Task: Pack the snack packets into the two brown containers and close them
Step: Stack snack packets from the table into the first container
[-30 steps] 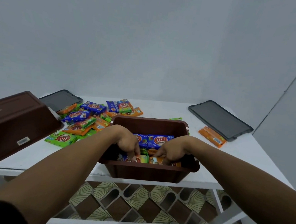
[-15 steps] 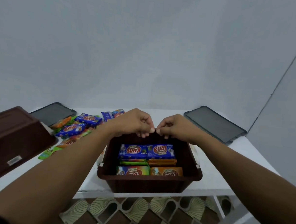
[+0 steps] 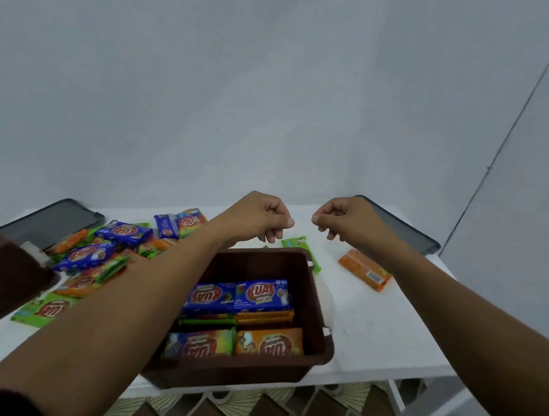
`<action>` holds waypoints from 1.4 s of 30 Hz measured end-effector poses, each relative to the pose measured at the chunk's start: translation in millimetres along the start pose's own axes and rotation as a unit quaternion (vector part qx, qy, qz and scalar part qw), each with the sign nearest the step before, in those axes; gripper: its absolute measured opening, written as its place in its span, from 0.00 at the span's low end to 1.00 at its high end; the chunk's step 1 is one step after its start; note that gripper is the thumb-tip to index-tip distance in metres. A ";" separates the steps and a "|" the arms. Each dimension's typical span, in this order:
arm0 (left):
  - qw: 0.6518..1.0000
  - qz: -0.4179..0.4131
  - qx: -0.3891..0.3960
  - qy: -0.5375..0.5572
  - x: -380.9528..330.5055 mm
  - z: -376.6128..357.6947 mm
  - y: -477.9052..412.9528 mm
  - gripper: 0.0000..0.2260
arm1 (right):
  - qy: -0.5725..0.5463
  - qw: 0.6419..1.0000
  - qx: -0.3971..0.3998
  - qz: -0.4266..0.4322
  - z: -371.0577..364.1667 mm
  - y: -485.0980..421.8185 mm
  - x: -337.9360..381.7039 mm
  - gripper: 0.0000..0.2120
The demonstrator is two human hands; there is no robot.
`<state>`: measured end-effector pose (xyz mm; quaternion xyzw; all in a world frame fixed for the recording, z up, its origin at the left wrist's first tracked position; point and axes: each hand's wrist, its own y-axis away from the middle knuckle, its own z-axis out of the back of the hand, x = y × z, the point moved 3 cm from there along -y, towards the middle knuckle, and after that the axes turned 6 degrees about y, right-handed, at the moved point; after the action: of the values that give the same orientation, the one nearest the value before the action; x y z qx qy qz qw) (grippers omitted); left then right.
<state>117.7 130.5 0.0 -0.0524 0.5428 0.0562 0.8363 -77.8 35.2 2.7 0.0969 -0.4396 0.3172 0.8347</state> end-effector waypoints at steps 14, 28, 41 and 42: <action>0.975 0.198 0.002 -0.100 18.6 -82.2 -101.7 0.05 | 0.323 0.932 0.153 -0.059 36.2 -54.5 -140.7 0.05; 0.864 0.349 0.029 -0.362 38.8 -113.9 -126.1 0.28 | 0.455 0.852 0.257 -0.027 11.0 -61.6 -162.4 0.30; 0.907 0.402 0.000 -0.128 42.7 -108.7 -134.7 0.16 | 0.110 0.968 0.207 -0.094 32.5 -66.9 -176.0 0.15; 0.917 0.394 -0.008 -0.070 39.8 -104.7 -133.1 0.15 | 0.053 0.971 0.213 -0.097 36.7 -68.4 -175.2 0.13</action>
<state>59.5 -15.1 -75.2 0.1628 0.4590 0.3889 0.7820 -132.6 -112.2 -106.8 0.2977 -0.3058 0.3261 0.8435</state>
